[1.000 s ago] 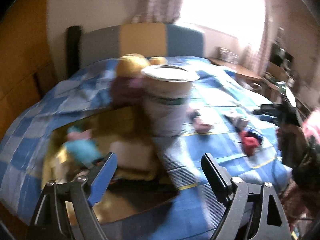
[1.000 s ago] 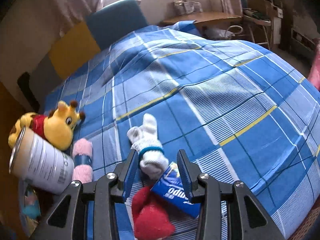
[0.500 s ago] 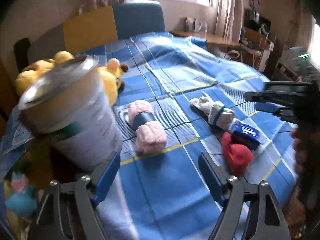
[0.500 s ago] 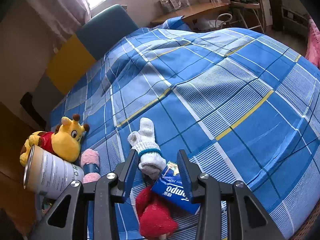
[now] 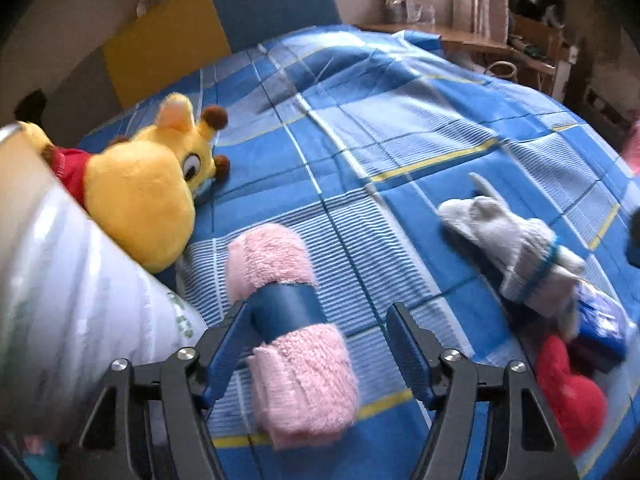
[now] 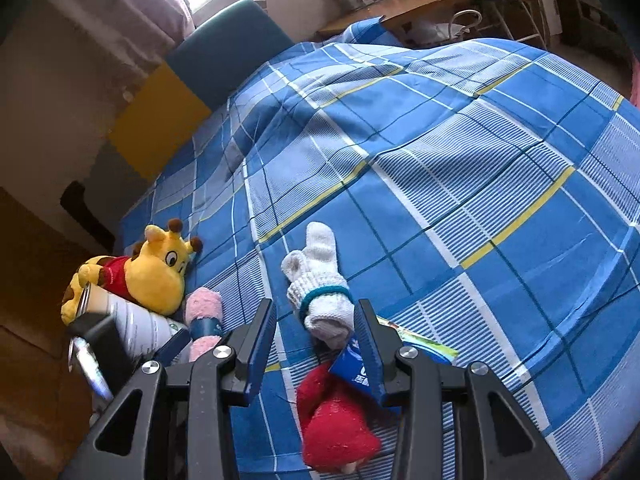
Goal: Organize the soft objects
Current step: 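Reach the left gripper to the pink towel roll and grasp its blue band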
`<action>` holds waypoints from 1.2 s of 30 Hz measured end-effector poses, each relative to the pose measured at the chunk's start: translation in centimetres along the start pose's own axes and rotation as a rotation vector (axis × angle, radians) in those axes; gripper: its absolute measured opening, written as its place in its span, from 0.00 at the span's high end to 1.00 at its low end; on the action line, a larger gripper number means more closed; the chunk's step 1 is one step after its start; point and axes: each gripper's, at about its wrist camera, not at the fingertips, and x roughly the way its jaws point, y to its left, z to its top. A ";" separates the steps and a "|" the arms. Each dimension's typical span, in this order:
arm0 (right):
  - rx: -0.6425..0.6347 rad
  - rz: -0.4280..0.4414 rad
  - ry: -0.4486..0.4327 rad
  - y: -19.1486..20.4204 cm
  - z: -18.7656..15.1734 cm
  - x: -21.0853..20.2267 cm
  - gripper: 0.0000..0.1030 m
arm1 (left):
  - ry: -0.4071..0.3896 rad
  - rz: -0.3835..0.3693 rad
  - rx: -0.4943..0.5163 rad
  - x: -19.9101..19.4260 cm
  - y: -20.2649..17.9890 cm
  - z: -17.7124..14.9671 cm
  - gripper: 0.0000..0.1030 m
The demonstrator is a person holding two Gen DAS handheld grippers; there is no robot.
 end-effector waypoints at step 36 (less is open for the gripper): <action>0.087 0.078 0.001 -1.3 0.5 -0.5 0.61 | 0.105 -0.037 0.001 1.3 -0.1 1.8 0.43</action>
